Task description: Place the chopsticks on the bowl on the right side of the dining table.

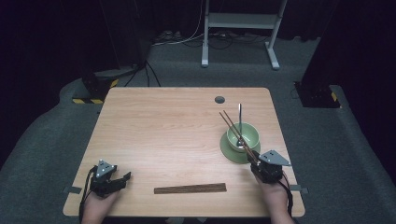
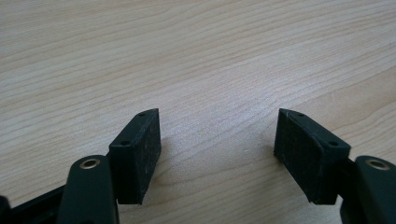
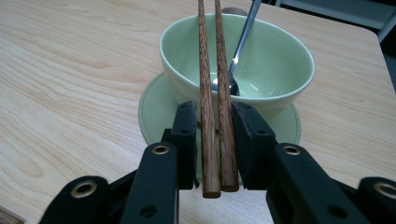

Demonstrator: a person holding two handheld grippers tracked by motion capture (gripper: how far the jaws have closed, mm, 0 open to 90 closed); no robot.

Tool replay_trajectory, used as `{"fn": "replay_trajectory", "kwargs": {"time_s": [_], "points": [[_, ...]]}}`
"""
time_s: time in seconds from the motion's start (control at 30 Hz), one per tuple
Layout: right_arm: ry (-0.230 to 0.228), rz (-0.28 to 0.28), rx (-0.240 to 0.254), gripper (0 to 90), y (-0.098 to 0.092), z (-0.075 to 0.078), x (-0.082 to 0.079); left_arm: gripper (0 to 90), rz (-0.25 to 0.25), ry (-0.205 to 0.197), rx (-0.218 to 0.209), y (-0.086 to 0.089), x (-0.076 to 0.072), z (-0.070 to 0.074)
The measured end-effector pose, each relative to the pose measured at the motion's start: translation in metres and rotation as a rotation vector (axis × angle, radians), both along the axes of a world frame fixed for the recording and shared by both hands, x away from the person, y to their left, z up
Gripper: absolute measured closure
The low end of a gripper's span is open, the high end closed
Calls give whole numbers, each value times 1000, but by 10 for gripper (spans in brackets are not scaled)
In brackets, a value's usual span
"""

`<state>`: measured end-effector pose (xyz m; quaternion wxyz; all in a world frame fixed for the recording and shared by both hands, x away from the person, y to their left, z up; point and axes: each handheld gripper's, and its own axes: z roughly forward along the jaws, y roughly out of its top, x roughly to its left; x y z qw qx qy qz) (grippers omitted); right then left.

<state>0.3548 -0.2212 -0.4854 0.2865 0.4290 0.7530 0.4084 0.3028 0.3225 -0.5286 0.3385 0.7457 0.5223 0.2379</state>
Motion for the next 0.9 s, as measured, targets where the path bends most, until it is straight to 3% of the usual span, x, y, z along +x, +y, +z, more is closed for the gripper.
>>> {"fn": "replay_trajectory", "kwargs": {"time_s": [0.9], "points": [[1, 36, -4, 762, -1, 2, -9, 319, -2, 0, -2, 0, 0, 0]]}}
